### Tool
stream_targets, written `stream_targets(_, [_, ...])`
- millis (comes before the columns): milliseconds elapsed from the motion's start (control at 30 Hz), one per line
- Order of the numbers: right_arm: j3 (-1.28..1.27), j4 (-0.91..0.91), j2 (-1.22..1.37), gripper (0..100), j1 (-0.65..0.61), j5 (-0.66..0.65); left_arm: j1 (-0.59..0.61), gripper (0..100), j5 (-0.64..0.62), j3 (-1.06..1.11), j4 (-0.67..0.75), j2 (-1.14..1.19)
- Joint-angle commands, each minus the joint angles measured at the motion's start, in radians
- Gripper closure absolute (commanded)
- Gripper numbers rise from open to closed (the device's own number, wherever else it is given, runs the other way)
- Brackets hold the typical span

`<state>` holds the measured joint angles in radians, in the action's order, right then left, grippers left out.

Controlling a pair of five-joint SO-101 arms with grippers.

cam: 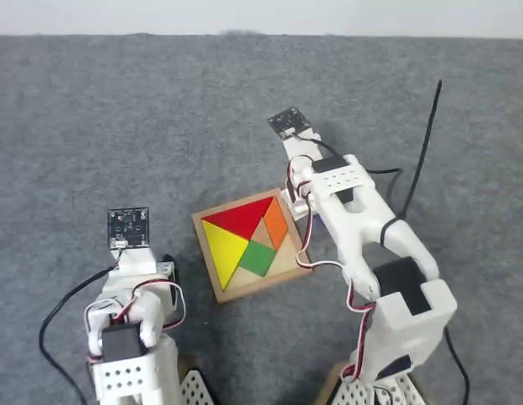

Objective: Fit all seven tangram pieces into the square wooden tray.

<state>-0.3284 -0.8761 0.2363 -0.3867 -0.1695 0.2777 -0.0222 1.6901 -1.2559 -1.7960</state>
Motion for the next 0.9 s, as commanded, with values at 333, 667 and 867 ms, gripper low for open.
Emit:
stream_targets(333, [-0.123, -0.054, -0.321, 99.1, -0.116, -0.066, 0.006, 89, 0.005, -0.005, -0.002, -0.014])
stream_targets(667, [-0.419, -0.047, -0.596, 99.1, -0.34, -0.301, 0.006, 89, 0.005, -0.005, -0.002, -0.014])
stream_targets(867, [-0.442, -0.045, -0.565, 99.1, -0.406, -0.391, 0.006, 89, 0.005, -0.005, -0.002, -0.014])
